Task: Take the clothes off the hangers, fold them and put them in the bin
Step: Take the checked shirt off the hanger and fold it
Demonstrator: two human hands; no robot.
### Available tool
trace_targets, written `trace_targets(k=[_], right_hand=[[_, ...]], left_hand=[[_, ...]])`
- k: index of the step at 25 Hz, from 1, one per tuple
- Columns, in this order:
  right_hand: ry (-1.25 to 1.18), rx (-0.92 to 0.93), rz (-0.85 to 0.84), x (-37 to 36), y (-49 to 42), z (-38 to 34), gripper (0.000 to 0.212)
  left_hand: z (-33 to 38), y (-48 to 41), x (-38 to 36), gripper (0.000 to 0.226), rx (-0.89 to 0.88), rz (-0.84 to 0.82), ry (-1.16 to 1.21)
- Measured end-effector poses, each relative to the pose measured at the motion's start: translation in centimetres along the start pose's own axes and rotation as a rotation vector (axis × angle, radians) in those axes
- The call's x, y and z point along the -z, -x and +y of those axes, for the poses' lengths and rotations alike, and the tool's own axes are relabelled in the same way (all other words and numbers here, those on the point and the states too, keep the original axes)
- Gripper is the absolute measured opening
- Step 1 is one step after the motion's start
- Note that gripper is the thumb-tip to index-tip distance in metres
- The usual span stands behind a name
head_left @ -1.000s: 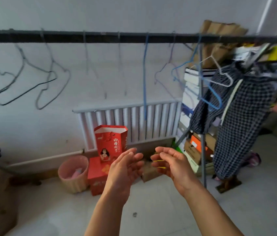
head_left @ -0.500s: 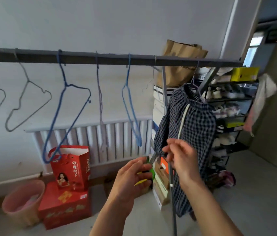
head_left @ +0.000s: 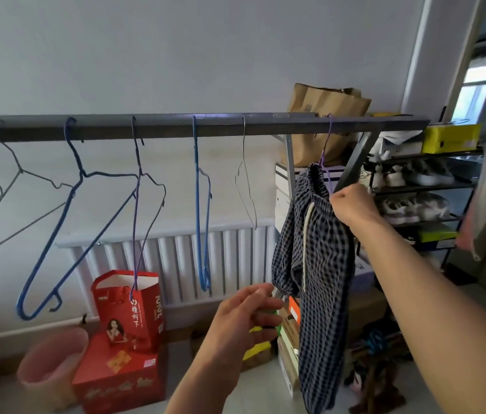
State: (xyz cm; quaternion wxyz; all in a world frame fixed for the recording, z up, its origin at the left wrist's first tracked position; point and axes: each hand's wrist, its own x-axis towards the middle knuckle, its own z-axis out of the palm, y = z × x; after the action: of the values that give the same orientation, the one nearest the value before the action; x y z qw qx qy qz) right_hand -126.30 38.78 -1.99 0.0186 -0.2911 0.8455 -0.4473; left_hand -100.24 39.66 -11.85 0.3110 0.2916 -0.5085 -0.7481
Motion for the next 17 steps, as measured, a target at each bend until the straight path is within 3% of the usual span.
trace_targets(k=[7, 11, 15, 17], right_hand=[[-0.397, 0.093, -0.054, 0.6, 1.6, -3.7, 0.019], [-0.544, 0.119, -0.23, 1.0, 5.0, -4.8, 0.018], [-0.528, 0.127, -0.399, 0.0, 10.0, -2.9, 0.01], [-0.508, 0.11, -0.451, -0.6, 11.9, -1.8, 0.01]], left_hand=[[0.5, 0.6, -0.3, 0.021, -0.075, 0.008, -0.054], [2.0, 1.1, -1.1, 0.018, -0.229, -0.012, -0.124], [4.1, 0.7, -1.7, 0.023, -0.521, -0.017, -0.421], [4.8, 0.3, -1.7, 0.035, -0.561, -0.062, -0.572]])
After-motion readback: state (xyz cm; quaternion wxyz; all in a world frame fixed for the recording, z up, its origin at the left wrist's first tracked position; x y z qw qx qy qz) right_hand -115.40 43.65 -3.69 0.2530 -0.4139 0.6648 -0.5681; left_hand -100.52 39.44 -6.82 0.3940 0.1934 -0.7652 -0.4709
